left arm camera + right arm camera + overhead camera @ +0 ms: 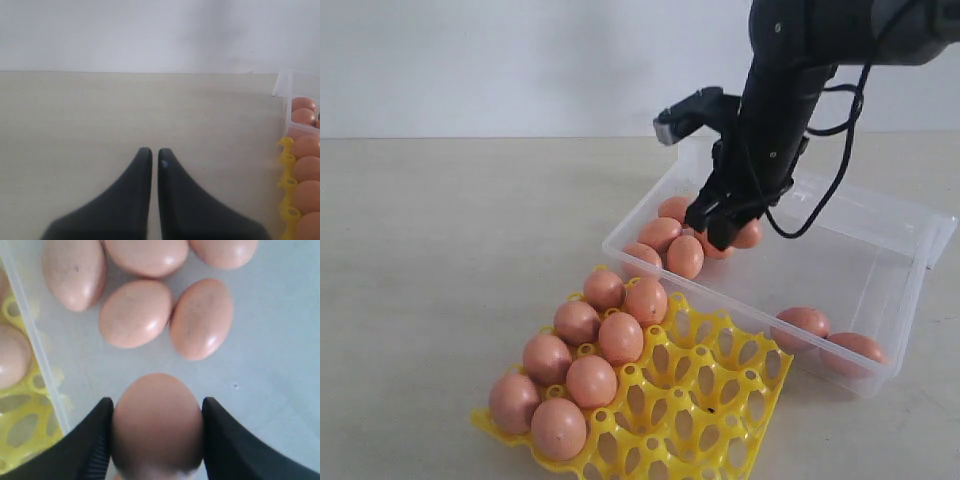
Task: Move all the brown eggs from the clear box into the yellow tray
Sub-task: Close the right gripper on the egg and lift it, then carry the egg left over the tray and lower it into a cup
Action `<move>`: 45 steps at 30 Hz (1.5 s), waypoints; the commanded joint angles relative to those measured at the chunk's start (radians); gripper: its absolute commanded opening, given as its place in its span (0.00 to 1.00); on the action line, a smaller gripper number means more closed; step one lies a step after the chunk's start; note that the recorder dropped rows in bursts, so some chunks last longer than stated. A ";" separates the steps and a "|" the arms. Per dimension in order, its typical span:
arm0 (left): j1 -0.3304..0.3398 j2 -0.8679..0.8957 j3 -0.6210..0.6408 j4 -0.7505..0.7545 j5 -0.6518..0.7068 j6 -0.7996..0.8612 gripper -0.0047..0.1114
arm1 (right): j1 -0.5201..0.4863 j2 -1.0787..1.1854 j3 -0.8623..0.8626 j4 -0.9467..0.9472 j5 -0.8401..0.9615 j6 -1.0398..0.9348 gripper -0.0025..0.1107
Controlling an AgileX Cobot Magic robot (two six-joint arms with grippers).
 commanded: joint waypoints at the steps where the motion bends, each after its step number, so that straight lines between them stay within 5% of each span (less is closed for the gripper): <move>1: -0.005 -0.003 0.004 0.003 -0.004 0.000 0.08 | -0.003 -0.113 -0.004 0.022 -0.058 0.118 0.02; 9: -0.005 -0.003 0.004 0.003 -0.004 0.000 0.08 | -0.001 -0.346 0.119 0.202 -0.326 0.206 0.02; 23: -0.005 -0.003 0.004 0.003 -0.004 0.000 0.08 | -0.001 -0.916 0.869 0.209 -1.097 0.202 0.02; 32: -0.005 -0.003 0.004 0.003 -0.002 0.000 0.08 | -0.001 -1.049 0.898 0.121 -1.798 0.220 0.02; 39: -0.005 -0.003 0.004 0.003 -0.002 0.000 0.08 | -0.001 -1.049 0.850 -0.037 -1.674 0.798 0.02; 45: -0.005 -0.003 0.004 0.003 -0.002 0.000 0.08 | -0.001 -1.047 0.850 -0.596 -1.700 1.324 0.02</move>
